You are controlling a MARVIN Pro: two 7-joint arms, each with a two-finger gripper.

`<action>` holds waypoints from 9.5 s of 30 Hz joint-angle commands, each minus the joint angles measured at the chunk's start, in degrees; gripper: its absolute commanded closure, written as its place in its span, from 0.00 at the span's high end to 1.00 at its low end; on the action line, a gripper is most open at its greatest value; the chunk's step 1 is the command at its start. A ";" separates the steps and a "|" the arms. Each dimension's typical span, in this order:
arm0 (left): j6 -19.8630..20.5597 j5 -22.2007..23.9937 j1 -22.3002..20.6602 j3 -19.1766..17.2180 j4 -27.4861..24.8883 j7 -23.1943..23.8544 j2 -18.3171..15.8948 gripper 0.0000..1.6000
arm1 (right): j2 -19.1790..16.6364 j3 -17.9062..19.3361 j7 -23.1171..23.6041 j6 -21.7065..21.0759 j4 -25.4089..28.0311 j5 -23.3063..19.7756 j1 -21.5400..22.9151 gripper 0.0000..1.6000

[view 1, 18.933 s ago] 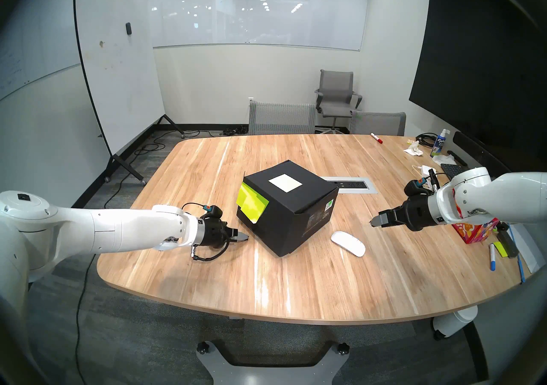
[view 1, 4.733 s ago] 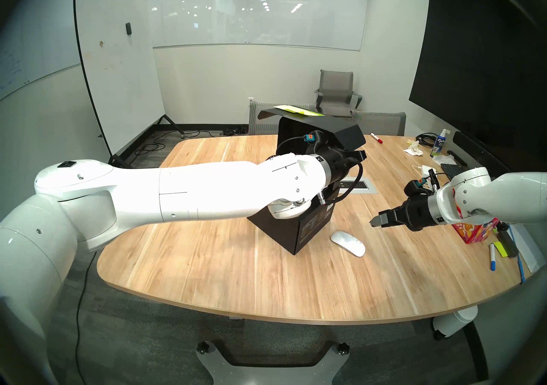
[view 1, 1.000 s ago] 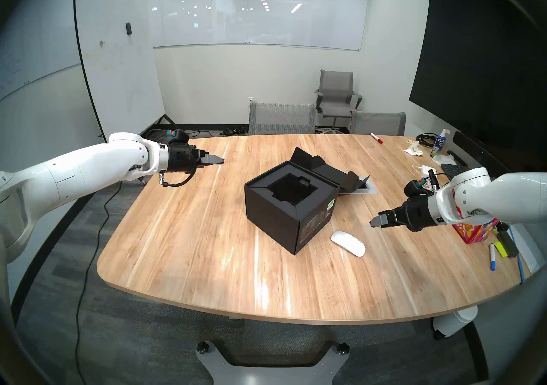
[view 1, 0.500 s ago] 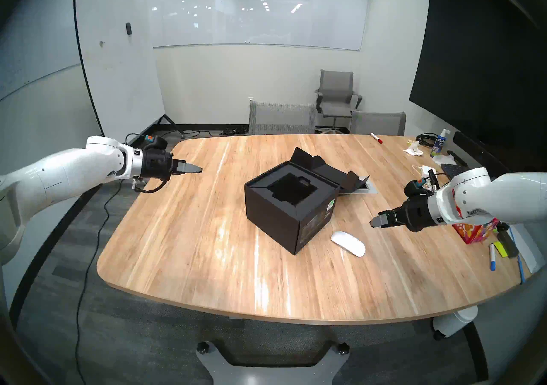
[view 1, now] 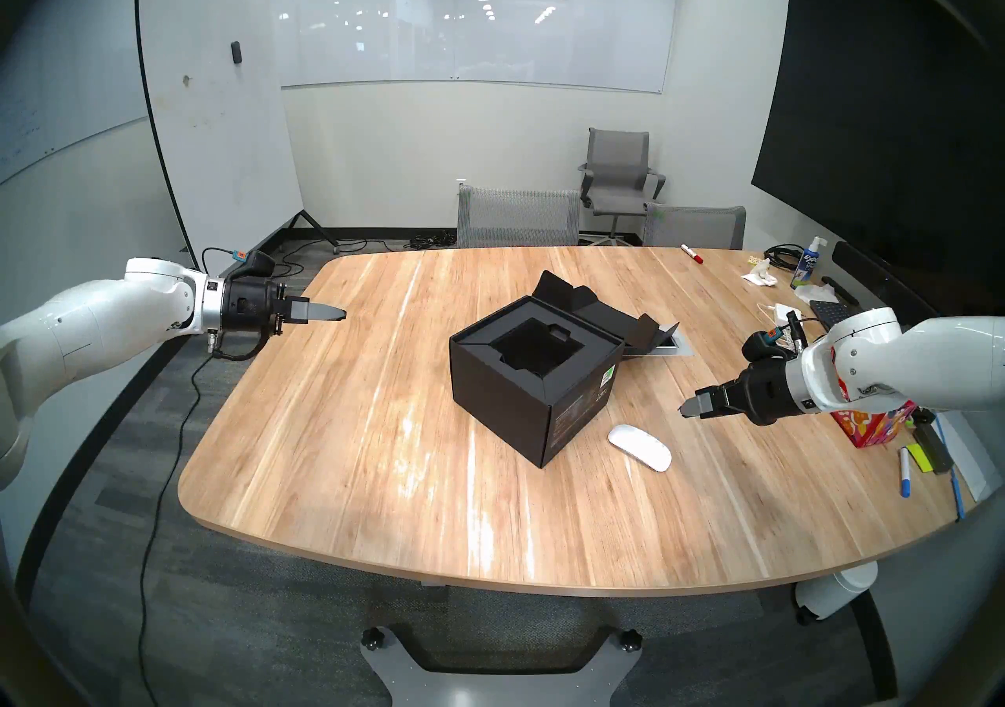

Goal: Open the box and place the mouse inside

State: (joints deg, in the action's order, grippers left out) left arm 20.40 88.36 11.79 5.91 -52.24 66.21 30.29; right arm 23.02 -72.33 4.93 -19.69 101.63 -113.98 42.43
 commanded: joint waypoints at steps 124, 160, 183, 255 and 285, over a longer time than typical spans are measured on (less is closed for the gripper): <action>-16.07 -6.74 0.16 3.97 10.45 18.79 6.52 1.00 | -0.07 0.39 -0.15 0.05 0.20 0.16 1.04 1.00; -16.10 -6.68 0.12 4.06 10.45 18.79 6.52 1.00 | -0.07 0.39 -0.15 0.05 0.20 0.16 1.04 1.00; -16.11 -6.65 0.10 4.11 10.45 18.79 6.53 1.00 | -0.07 0.39 -0.15 0.05 0.20 0.16 1.04 1.00; -16.12 -6.66 0.11 4.10 10.46 18.79 6.53 1.00 | 16.64 6.42 24.80 -1.28 -14.55 19.95 -11.70 1.00; -16.13 -6.60 0.07 4.18 10.45 18.79 6.53 1.00 | 24.29 9.82 31.88 0.80 -25.33 20.55 -22.17 1.00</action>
State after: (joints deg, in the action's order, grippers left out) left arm 4.13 81.24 12.79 10.47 -41.64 84.68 36.97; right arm 45.72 -63.29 36.54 -18.66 78.11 -93.19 20.72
